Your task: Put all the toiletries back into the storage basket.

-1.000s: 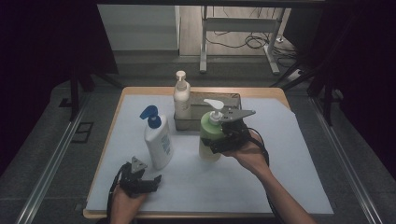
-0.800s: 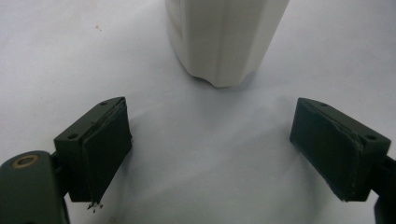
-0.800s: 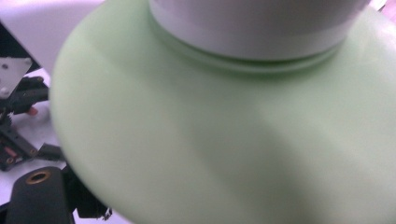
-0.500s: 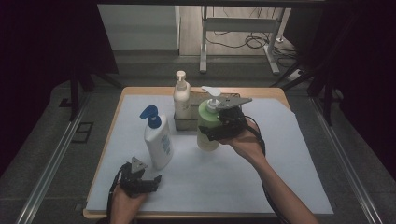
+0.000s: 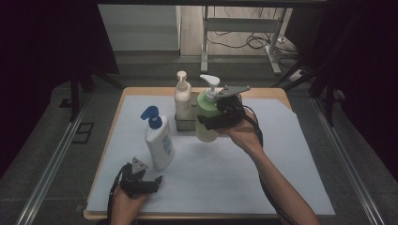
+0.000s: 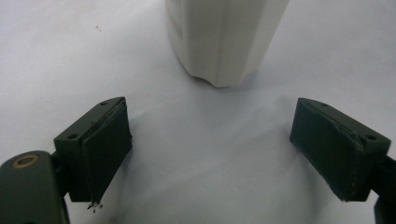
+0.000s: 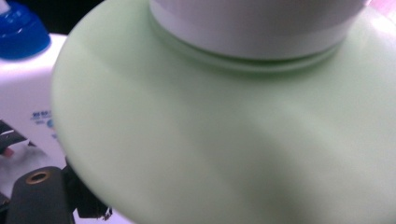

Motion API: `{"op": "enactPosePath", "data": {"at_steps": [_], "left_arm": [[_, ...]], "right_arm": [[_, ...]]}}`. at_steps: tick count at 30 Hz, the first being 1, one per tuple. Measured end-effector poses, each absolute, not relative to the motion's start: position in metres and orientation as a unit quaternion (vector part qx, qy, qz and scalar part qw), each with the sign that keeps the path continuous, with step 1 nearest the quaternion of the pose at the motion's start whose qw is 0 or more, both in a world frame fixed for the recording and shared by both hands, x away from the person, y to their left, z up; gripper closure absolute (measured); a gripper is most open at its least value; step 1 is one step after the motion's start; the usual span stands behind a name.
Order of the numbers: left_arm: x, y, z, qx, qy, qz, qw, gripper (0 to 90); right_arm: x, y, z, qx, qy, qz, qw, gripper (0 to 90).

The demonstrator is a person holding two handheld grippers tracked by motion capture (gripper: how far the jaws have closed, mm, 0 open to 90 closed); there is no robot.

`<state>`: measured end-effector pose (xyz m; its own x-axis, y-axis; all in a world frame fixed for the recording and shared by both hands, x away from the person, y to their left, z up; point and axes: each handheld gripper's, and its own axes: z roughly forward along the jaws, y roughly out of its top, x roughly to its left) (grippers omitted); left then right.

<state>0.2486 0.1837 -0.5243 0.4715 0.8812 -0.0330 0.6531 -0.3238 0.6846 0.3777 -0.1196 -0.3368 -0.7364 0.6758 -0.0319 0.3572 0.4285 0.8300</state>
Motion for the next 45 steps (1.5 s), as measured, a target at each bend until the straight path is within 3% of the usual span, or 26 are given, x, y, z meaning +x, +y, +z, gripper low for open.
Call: {"op": "enactPosePath", "data": {"at_steps": [45], "left_arm": [[0.249,0.184,-0.524,0.795,0.482,0.176,0.324,12.0]], "right_arm": [[0.451,-0.111,-0.339,0.365,0.799,0.419,0.230,12.8]]}}
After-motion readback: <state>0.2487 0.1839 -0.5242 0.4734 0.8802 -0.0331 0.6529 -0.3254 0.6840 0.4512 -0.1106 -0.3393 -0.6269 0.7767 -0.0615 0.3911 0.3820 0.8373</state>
